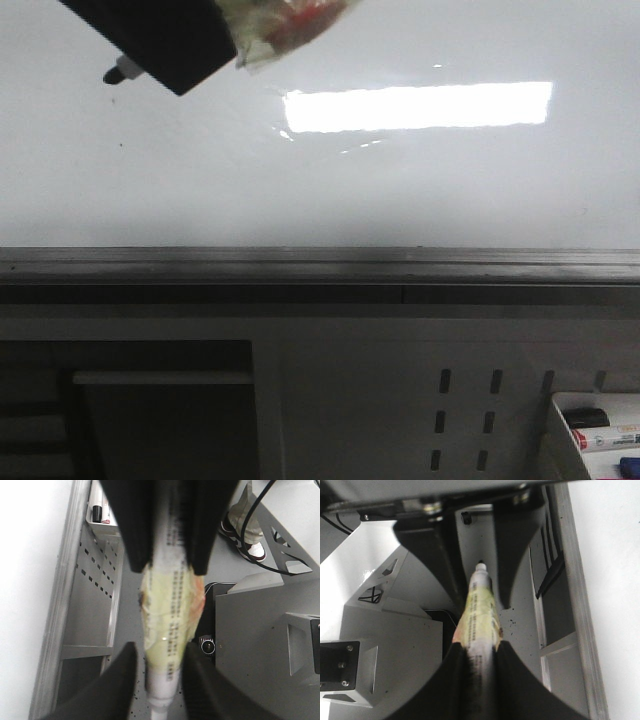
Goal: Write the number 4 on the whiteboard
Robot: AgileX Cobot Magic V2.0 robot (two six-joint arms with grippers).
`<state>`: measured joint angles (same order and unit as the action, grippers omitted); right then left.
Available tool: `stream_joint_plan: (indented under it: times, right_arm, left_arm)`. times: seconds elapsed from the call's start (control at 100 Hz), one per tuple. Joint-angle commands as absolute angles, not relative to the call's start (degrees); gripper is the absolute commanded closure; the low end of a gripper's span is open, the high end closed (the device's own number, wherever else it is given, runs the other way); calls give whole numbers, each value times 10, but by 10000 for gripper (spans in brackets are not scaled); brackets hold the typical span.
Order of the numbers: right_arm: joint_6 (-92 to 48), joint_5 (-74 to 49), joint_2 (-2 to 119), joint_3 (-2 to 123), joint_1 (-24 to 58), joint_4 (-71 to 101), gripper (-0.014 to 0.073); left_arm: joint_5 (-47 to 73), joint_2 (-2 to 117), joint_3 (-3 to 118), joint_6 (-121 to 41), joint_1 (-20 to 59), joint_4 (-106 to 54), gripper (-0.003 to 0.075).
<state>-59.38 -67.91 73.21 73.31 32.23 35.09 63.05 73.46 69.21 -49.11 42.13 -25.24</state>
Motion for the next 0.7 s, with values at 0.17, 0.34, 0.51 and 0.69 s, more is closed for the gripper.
stream_joint_plan:
  times: [0.17,0.34,0.51,0.69]
  right_arm:
    - [-533,-663,703,752,325,285,640]
    - [-361,-667,660,747,325,129,640]
    - [-261,-595,583,671,295,81,640]
    - [-245,-502,511,548,256,82,640]
  left_arm:
    - [602,693,712,-456,409,-267,284]
    - [603,633,690,-422,367,-257,303]
    - [576,542,600,-408,297,-257,303]
    - [521,438,482,-380,215,-262,303]
